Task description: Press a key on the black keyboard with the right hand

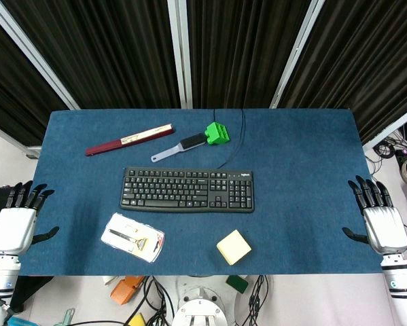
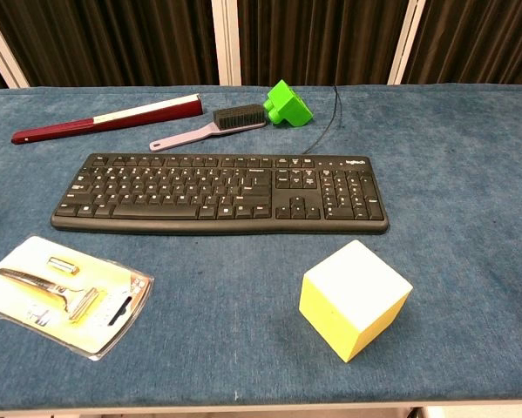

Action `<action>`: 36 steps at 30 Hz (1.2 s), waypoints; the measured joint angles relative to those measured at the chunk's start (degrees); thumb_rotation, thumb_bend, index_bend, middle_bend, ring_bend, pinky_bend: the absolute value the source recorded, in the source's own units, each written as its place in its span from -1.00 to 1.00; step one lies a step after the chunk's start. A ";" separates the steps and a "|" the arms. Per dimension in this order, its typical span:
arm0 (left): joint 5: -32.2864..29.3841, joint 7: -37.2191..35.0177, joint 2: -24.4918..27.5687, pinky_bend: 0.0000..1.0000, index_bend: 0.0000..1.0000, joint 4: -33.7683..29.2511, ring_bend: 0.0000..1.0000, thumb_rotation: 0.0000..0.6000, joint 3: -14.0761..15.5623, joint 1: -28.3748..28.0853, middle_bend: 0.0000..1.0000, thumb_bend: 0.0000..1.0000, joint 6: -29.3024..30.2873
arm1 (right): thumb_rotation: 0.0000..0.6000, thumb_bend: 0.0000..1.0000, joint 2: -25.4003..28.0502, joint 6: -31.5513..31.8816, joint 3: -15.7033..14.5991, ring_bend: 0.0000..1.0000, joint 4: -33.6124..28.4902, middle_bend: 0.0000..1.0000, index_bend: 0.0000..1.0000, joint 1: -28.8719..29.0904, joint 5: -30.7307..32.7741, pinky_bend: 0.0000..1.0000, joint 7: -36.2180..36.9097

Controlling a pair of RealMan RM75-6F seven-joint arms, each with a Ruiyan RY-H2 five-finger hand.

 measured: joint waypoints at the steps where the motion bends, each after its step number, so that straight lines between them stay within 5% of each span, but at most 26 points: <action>1: -0.01 0.03 -0.03 -1.00 -0.58 0.03 -0.91 1.00 0.01 0.00 -0.74 -0.84 0.01 | 1.00 -0.62 -0.01 -0.10 0.00 -1.00 0.00 -1.00 -1.00 0.04 0.08 -1.00 0.05; 12: 0.21 -0.21 -0.27 -1.00 -0.58 0.34 -0.91 1.00 -0.01 0.02 -0.74 -0.84 0.40 | 1.00 -0.62 0.38 -3.39 -0.12 -1.00 -0.60 -1.00 -1.00 2.21 -0.66 -1.00 0.08; 16: 0.54 -0.33 -0.58 -1.00 -0.58 0.73 -0.91 1.00 0.02 -0.13 -0.74 -0.84 0.41 | 1.00 -0.59 0.58 -8.29 0.72 -0.96 -1.44 -0.91 -1.00 6.22 -1.23 -0.81 0.21; 22: 0.46 -0.49 -0.80 -1.00 -0.58 1.00 -0.91 1.00 0.04 -0.05 -0.74 -0.84 0.58 | 1.00 -0.26 -1.30 -18.18 3.08 -0.31 -2.24 -0.45 -1.00 14.02 0.25 -0.08 -2.73; 25: 0.28 -0.47 -0.81 -1.00 -0.58 1.08 -0.91 1.00 -0.04 -0.04 -0.74 -0.84 0.58 | 1.00 -0.02 -3.65 -24.45 4.60 0.20 -2.28 -0.11 -0.93 19.01 2.89 0.34 -5.48; 29: 0.21 -0.34 -0.93 -1.00 -0.58 1.12 -0.91 1.00 -0.12 -0.08 -0.74 -0.84 0.59 | 1.00 0.56 -6.91 -30.92 6.05 0.75 -1.77 0.41 -0.75 24.55 7.38 0.81 -8.96; 33: 0.03 -0.20 -1.05 -1.00 -0.58 1.26 -0.91 1.00 -0.16 -0.18 -0.74 -0.84 0.38 | 0.91 0.98 -10.61 -36.23 6.96 0.98 -0.20 0.62 -0.64 29.69 13.21 1.00 -12.83; 36: -0.05 -0.09 -1.11 -1.00 -0.58 1.37 -0.91 1.00 -0.16 -0.21 -0.74 -0.84 0.32 | 0.82 1.00 -13.40 -39.18 7.15 1.00 1.84 0.68 -0.62 32.97 17.91 1.00 -15.67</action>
